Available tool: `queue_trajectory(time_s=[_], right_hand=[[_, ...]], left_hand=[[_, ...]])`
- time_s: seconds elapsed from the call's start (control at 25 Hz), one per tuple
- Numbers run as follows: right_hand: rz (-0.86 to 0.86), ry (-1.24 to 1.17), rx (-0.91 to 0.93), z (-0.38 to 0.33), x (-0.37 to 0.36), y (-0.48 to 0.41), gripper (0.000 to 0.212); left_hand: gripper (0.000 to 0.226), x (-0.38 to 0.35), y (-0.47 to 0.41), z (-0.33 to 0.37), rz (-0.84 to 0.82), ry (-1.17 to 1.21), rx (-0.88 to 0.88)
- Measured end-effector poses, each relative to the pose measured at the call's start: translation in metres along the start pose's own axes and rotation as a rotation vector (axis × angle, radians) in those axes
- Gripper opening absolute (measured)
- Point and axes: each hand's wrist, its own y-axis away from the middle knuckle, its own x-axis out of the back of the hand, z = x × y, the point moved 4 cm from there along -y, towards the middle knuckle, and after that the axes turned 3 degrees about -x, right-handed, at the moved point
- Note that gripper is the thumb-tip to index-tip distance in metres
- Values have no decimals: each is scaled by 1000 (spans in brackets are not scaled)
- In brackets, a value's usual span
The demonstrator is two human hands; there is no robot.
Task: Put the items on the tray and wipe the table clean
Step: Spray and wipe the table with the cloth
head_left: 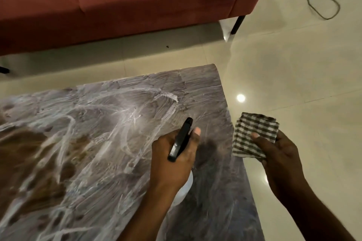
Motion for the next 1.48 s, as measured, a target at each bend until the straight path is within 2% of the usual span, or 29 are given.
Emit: queue_trajectory(time_s=[0.12, 0.28, 0.4, 0.48, 0.6, 0.64, 0.72, 0.76, 0.8, 0.84, 0.92, 0.96, 1.0, 1.04, 1.12, 1.16, 1.2, 1.28, 1.36, 1.4, 1.48], right_hand=[[51, 46, 86, -10, -14, -35, 31], [144, 193, 233, -35, -51, -99, 30], [117, 519, 456, -57, -103, -158, 37], [62, 813, 536, -56, -143, -188, 45], [-155, 1201, 578, -27, -182, -188, 61], [-285, 1272, 664, -15, -182, -176, 64], [-635, 1403, 876, 1, -160, -148, 66], [-758, 1456, 942, 1, -141, -145, 67], [-771, 1465, 960, -9, -127, -153, 69], [-677, 1440, 918, -24, -122, -169, 72], [-384, 1350, 700, -52, -139, -205, 70], [-307, 1308, 619, -57, -157, -211, 66], [-324, 1289, 612, -53, -175, -208, 64], [-423, 1293, 657, -43, -187, -198, 65], [-752, 1386, 773, -19, -173, -162, 71], [-847, 1396, 805, -15, -151, -153, 74], [-859, 1386, 813, -23, -129, -154, 77], [-707, 1367, 750, -46, -106, -181, 81], [-565, 1321, 657, -63, -116, -205, 74], [-545, 1299, 635, -64, -127, -207, 70], [-643, 1304, 638, -50, -144, -188, 69]], left_hand=[[38, -5, -7, -19, -38, 33, 70], [49, -7, -7, -26, -114, -10, 72], [50, -5, -12, -26, -100, -12, 83], [47, -1, -14, -29, -91, 55, 113], [43, 7, -12, -29, -123, 125, 149], [40, 9, -12, -30, -127, 121, 145], [38, 9, -15, -29, -123, 98, 134], [40, 8, -17, -29, -123, 89, 138], [43, 6, -20, -30, -126, 79, 142], [45, 3, -24, -29, -132, 67, 140], [50, -5, -30, -28, -140, 44, 116], [52, -8, -30, -27, -135, 48, 103], [54, -11, -30, -27, -124, 56, 100], [55, -13, -30, -26, -118, 61, 105], [54, -18, -26, -26, -139, 62, 110], [52, -20, -22, -27, -160, 45, 111], [51, -22, -18, -30, -183, 21, 115], [50, -23, -4, -39, -217, 9, 140], [50, -23, 11, -48, -225, 5, 156], [49, -24, 19, -52, -221, -5, 157], [48, -25, 34, -56, -208, -26, 164]])
